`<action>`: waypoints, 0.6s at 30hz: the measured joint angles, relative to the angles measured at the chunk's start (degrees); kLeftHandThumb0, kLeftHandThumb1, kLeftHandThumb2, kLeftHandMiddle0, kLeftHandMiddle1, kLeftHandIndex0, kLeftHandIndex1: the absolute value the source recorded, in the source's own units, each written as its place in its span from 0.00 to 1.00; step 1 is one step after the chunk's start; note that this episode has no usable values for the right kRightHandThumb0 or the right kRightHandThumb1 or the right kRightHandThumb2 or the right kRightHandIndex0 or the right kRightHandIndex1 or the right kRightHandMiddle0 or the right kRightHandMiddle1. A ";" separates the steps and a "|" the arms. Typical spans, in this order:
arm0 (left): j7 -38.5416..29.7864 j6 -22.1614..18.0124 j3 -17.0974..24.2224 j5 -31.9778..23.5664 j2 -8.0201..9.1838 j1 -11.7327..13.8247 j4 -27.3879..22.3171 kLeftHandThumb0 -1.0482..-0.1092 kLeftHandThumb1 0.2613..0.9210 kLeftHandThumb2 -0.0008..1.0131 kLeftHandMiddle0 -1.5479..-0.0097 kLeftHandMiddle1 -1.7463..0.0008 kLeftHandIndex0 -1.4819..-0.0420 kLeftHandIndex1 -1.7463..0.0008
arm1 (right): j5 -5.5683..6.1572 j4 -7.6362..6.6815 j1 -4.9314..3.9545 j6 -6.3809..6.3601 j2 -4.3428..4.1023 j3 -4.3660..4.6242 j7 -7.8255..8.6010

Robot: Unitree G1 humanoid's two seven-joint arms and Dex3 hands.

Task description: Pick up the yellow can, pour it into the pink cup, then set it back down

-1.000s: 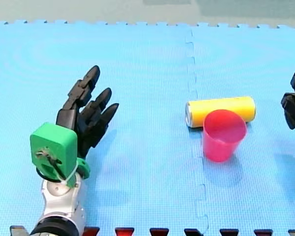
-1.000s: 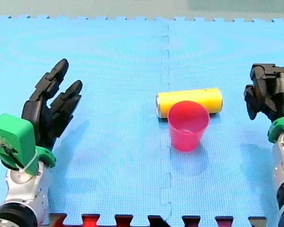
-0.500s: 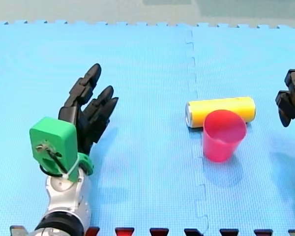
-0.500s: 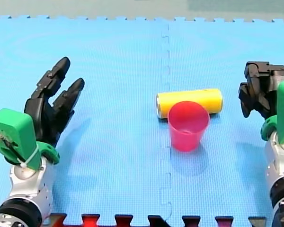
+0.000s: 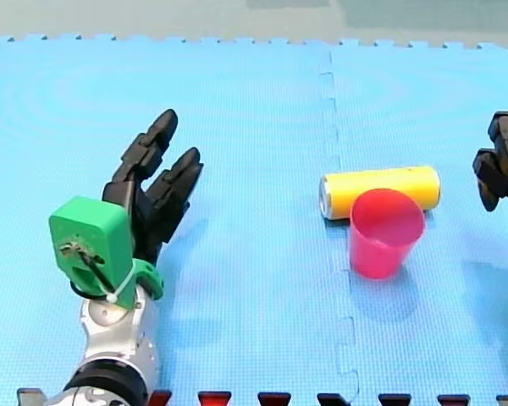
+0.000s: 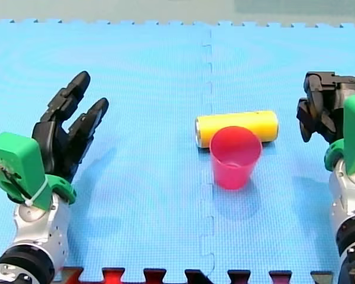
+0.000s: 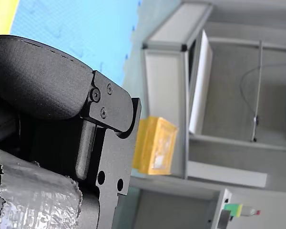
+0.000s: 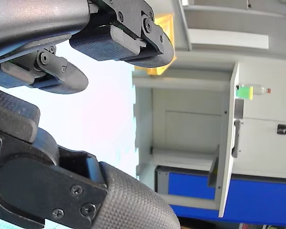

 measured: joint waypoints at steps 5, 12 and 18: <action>-0.07 0.27 0.09 -0.02 0.08 -0.14 0.13 0.15 0.84 0.00 0.59 0.99 0.67 1.00 | 0.20 -0.07 -0.11 0.32 0.00 -0.06 0.25; -0.13 0.43 0.21 -0.07 0.16 -0.23 0.12 0.17 0.85 0.00 0.59 1.00 0.67 1.00 | 0.70 -0.13 -0.34 0.47 -0.02 -0.25 0.86; -0.52 0.94 0.41 -0.23 0.27 -0.40 0.07 0.18 0.85 0.00 0.58 1.00 0.66 1.00 | 0.80 -0.13 -0.43 0.47 -0.02 -0.29 1.18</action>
